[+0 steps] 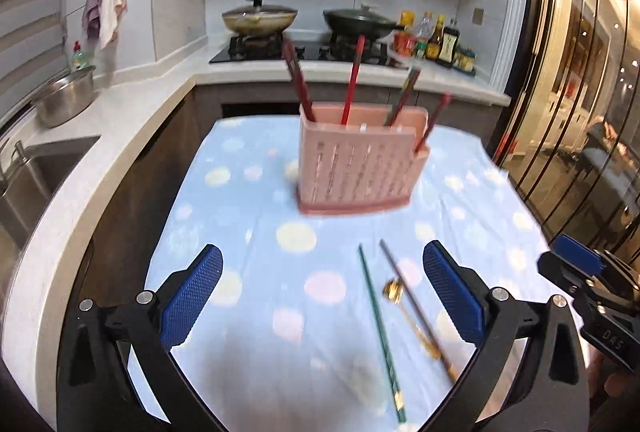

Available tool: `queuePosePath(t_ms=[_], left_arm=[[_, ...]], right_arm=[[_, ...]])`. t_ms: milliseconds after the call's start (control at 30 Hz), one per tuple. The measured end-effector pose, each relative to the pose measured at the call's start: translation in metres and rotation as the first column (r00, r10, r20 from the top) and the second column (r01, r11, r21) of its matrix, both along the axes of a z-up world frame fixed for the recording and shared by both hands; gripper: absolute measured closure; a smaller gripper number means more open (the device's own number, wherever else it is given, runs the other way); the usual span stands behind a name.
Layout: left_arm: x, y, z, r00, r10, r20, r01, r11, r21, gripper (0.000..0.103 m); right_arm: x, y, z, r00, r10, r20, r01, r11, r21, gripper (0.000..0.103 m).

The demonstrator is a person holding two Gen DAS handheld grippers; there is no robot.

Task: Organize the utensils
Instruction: 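Withdraw both tools toward the remaining green chopstick, gold spoon and dark chopstick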

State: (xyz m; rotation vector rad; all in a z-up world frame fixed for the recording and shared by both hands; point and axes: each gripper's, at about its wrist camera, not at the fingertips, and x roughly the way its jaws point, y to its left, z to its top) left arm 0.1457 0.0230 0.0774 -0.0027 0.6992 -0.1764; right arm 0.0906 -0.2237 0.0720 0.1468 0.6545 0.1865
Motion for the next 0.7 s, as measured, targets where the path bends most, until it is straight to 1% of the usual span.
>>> queuePosePath(t_ms=[133,200,267,333,400,467,600,700], left_arm=[[-0.027,-0.003,-0.033,0.998,0.028,-0.050,-0.027,0.999,0.030,0.007],[-0.037,-0.007,-0.048,0.997,0.046,-0.061,-0.042,0.997,0.070,0.007],[-0.046,-0.012,-0.060,0.996,0.052,-0.066,-0.044,0.992,0.115,0.007],[-0.052,-0.016,-0.070,0.996,0.048,-0.070,-0.038,0.989,0.142,0.007],[-0.059,-0.024,-0.079,0.997,0.038,-0.073,-0.025,0.983,0.180,0.007],[-0.065,-0.031,-0.088,0.997,0.026,-0.076,-0.010,0.978,0.210,0.007],[-0.070,-0.036,-0.103,0.994,0.006,-0.111,0.018,0.977,0.213,0.007],[-0.071,-0.037,-0.111,0.991,0.009,-0.130,0.020,0.976,0.218,0.007]], right_arm=[[-0.034,-0.001,-0.033,0.998,-0.018,-0.062,0.018,1.000,0.007,0.053],[-0.047,0.000,-0.048,0.996,-0.026,-0.086,0.026,1.000,-0.004,0.053],[-0.054,0.003,-0.063,0.993,-0.027,-0.116,0.026,1.000,-0.011,0.053],[-0.058,0.004,-0.078,0.989,-0.020,-0.147,0.020,1.000,-0.001,0.053],[-0.060,0.009,-0.089,0.986,-0.013,-0.164,0.013,1.000,0.003,0.053],[-0.062,0.015,-0.096,0.986,-0.009,-0.169,0.007,1.000,-0.013,0.054],[-0.059,0.025,-0.108,0.984,0.003,-0.179,-0.009,0.999,-0.034,0.059],[-0.053,0.028,-0.115,0.981,0.006,-0.194,-0.013,0.999,-0.037,0.061]])
